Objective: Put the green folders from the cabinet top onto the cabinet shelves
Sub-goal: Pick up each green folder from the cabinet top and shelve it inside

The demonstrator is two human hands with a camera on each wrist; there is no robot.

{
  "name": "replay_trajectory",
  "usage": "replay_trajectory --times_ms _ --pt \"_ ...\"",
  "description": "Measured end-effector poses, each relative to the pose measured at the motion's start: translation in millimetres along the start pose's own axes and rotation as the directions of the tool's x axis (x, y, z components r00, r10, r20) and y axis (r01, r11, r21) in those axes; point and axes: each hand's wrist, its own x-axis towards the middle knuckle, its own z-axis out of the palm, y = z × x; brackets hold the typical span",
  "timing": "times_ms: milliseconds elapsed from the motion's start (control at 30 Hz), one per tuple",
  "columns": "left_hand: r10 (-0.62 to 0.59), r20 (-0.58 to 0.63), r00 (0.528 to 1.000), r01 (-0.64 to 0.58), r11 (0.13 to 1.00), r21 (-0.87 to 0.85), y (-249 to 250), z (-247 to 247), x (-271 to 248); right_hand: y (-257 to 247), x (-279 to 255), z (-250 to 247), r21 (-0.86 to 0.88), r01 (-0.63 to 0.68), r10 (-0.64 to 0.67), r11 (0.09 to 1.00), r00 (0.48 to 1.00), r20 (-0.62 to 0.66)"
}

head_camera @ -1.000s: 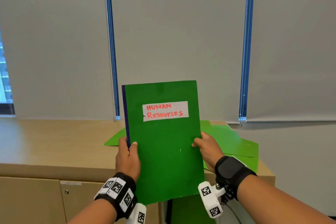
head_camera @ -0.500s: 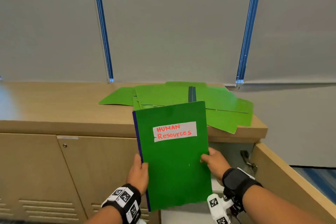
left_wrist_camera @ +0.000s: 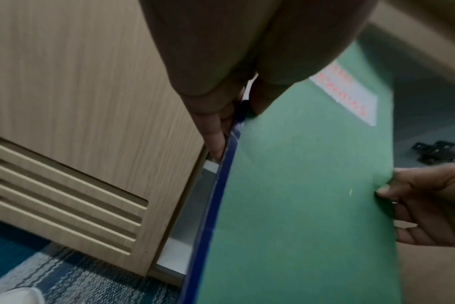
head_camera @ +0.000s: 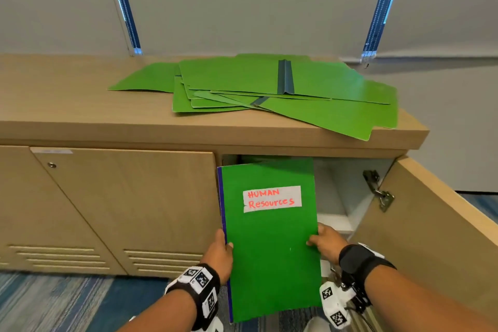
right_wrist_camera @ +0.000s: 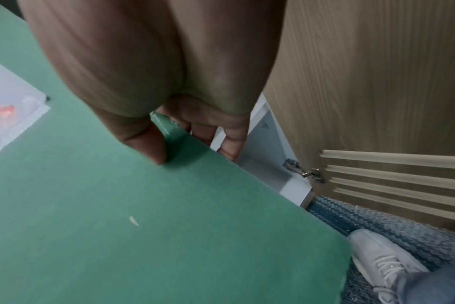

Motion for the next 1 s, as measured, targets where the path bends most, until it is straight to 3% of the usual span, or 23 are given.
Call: replay_trajectory --times_ms 100,300,500,567,667,867,1000 --pt "0.007 -0.004 1.0 -0.008 0.999 -0.036 10.9 11.1 17.9 8.5 17.3 -5.3 0.029 -0.013 0.014 0.999 0.999 -0.037" --pt "-0.014 0.086 0.996 0.032 0.975 -0.219 10.5 33.2 65.8 13.2 65.3 -25.7 0.207 -0.014 0.075 0.978 0.955 -0.287" --pt "0.015 0.234 0.972 -0.055 0.985 0.164 21.8 37.6 69.7 -18.8 105.0 -37.9 0.238 0.023 0.082 0.971 0.903 -0.422" --pt "0.048 0.228 0.972 -0.104 0.965 0.24 17.3 40.1 81.1 -26.3 126.2 -36.1 0.181 -0.013 0.081 0.983 0.924 -0.374" --pt "0.084 0.18 0.98 -0.142 0.929 0.341 18.2 38.4 100.4 -26.7 168.7 -31.4 0.23 0.079 0.023 0.97 0.912 -0.41" --pt "0.031 0.183 0.983 -0.12 0.858 0.499 21.8 33.4 130.6 -43.9 204.9 -24.1 0.012 -0.058 0.059 0.998 0.943 -0.327" --pt "0.035 0.208 0.977 -0.166 0.737 0.655 32.6 36.9 144.2 -43.6 225.3 -25.6 -0.117 -0.121 0.08 0.986 0.947 -0.311"
